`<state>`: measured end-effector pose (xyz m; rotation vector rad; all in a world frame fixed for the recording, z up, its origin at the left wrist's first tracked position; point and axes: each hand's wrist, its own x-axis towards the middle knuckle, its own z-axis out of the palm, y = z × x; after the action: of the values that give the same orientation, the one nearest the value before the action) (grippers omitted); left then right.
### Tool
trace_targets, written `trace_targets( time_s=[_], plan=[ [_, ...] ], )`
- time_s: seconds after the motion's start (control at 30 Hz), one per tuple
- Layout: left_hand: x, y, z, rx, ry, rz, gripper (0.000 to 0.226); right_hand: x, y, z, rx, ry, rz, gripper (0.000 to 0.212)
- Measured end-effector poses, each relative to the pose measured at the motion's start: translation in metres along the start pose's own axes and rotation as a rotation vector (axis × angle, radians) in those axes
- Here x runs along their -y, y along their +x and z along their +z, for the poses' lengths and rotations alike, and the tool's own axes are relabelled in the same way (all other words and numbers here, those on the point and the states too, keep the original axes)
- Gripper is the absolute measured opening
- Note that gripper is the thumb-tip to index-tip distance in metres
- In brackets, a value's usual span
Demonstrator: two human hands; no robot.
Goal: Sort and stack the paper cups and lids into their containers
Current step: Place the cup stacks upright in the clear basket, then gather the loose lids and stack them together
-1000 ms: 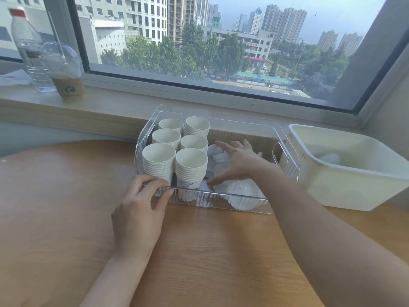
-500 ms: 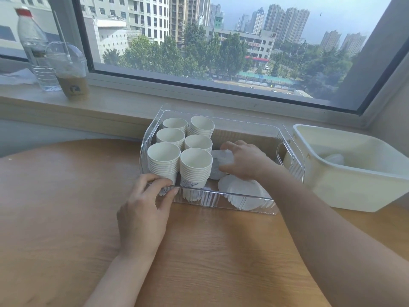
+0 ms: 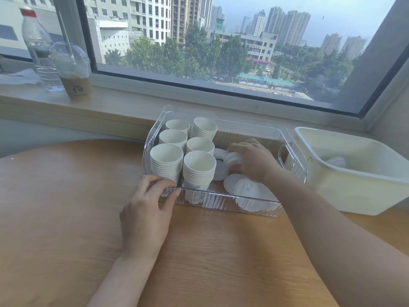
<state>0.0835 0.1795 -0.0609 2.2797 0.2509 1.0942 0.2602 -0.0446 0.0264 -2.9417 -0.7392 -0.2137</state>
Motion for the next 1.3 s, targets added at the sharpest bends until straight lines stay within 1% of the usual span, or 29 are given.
trace_targets(
  time_s=[0.1,0.27,0.4,0.47,0.57,0.63,0.7,0.77,0.83,0.9,0.97,1.03,1.1,1.2,1.3],
  plan=[
    [-0.001,0.000,-0.001,-0.008,-0.002,0.003,0.017,-0.003,-0.012,-0.008,-0.082,0.027,-0.012,0.045],
    [-0.001,0.000,0.000,-0.010,0.002,0.011,0.017,-0.004,-0.040,-0.031,-0.214,0.000,-0.051,0.034],
    [-0.006,-0.001,-0.001,-0.002,-0.017,-0.001,0.019,0.007,-0.081,-0.042,-0.382,0.023,-0.089,0.031],
    [-0.013,0.000,-0.006,-0.012,-0.084,0.040,0.017,0.019,-0.112,-0.033,-0.457,0.092,-0.137,0.031],
    [-0.027,-0.007,-0.015,0.015,-0.273,0.115,0.030,0.043,-0.164,-0.005,-0.442,0.227,-0.250,0.031],
    [-0.037,-0.014,-0.021,0.116,-0.391,0.165,0.050,0.055,-0.189,0.020,-0.421,0.267,-0.306,0.032],
    [-0.045,-0.023,-0.025,0.285,-0.461,0.200,0.072,0.061,-0.203,0.040,-0.383,0.290,-0.301,0.032],
    [-0.050,-0.030,-0.026,0.459,-0.445,0.229,0.081,0.062,-0.205,0.049,-0.370,0.334,-0.277,0.036],
    [-0.051,-0.036,-0.023,0.540,-0.378,0.254,0.078,0.059,-0.205,0.051,-0.351,0.430,-0.250,0.047],
    [-0.050,-0.037,-0.021,0.543,-0.380,0.239,0.069,0.054,-0.205,0.049,-0.309,0.550,-0.230,0.060],
    [-0.048,-0.034,-0.021,0.526,-0.423,0.209,0.060,0.047,-0.207,0.047,-0.290,0.635,-0.199,0.068],
    [-0.045,-0.031,-0.020,0.500,-0.442,0.195,0.054,0.041,-0.210,0.044,-0.303,0.699,-0.151,0.065],
    [-0.041,-0.029,-0.020,0.487,-0.428,0.182,0.050,0.036,-0.212,0.041,-0.338,0.741,-0.102,0.056],
    [-0.034,-0.024,-0.021,0.471,-0.358,0.202,0.047,0.029,-0.215,0.039,-0.400,0.717,-0.052,0.046],
    [-0.032,-0.023,-0.020,0.391,-0.287,0.208,0.039,0.025,-0.216,0.036,-0.440,0.695,-0.022,0.043]
  ],
)
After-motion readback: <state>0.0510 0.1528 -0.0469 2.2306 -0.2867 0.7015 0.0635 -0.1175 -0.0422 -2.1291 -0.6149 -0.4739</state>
